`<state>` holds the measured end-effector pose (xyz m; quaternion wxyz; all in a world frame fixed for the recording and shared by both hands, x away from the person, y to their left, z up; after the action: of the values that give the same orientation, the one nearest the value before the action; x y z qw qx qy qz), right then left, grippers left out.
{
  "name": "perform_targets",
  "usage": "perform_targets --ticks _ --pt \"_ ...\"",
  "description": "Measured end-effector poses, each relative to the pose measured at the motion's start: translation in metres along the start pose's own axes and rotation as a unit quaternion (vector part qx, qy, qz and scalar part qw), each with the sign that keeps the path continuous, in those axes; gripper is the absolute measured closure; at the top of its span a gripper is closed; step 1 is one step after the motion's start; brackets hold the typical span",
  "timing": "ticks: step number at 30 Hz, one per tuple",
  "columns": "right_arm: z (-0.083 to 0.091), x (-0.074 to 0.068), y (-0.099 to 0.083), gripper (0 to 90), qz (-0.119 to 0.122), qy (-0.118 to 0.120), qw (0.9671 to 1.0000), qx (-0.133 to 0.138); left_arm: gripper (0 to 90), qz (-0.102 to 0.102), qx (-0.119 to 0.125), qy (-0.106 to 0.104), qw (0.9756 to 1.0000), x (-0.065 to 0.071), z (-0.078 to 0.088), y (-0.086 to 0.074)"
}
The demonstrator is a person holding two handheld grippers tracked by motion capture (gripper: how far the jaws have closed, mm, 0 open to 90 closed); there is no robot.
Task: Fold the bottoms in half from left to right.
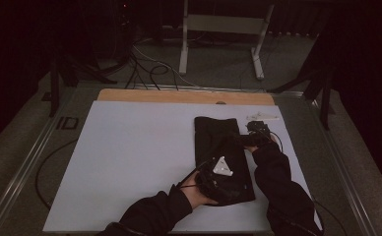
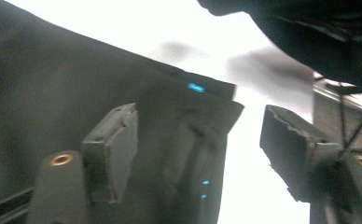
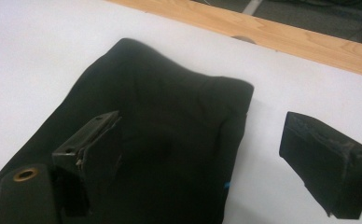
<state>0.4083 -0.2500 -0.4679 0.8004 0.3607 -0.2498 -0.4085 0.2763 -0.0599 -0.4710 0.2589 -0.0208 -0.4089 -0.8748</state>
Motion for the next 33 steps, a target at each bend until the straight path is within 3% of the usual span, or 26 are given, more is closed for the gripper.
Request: perform_targets --ticks 3,8,11,14,17,19,26,33 --pt "0.008 -0.006 -0.005 10.5 0.005 0.009 0.9999 0.0 15.8 -0.001 0.003 -0.004 1.0 -0.005 0.008 -0.003" --pt "0.027 -0.019 -0.013 9.8 0.021 0.026 0.9994 0.001 1.5 -0.003 0.027 0.016 0.9995 -0.012 0.022 -0.01" --pt "0.04 -0.03 -0.018 9.8 0.021 0.037 0.9991 0.003 0.4 -0.001 0.047 0.022 0.9987 -0.02 0.035 -0.014" --pt "0.053 -0.044 -0.025 10.0 0.036 0.048 0.9982 -0.003 0.1 0.005 0.063 0.026 0.9977 -0.027 0.049 -0.02" --pt "0.068 -0.057 -0.035 15.9 0.046 0.05 0.9977 -0.001 0.1 0.013 0.074 0.039 0.9964 -0.036 0.064 -0.029" --pt "0.076 -0.063 -0.043 22.0 0.037 0.053 0.9979 -0.003 0.1 0.019 0.082 0.045 0.9954 -0.041 0.073 -0.034" --pt "0.097 -0.074 -0.069 27.9 0.027 0.061 0.9973 -0.029 0.0 0.035 0.092 0.072 0.9925 -0.059 0.098 -0.063" --pt "0.101 -0.079 -0.093 44.7 0.002 0.059 0.9966 -0.058 0.0 0.059 0.097 0.09 0.9895 -0.069 0.114 -0.091"
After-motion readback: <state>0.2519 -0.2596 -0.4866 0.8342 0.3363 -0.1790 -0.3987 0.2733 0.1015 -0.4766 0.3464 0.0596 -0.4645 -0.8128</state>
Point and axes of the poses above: each handheld gripper's, and its own axes: z roughly backward along the jaws, y roughly out of its top, x roughly to its right, the point moved 1 cm from there along -z, roughly forward along the jaws, and after that the axes turned 8 degrees about z, right-handed, at the moved point
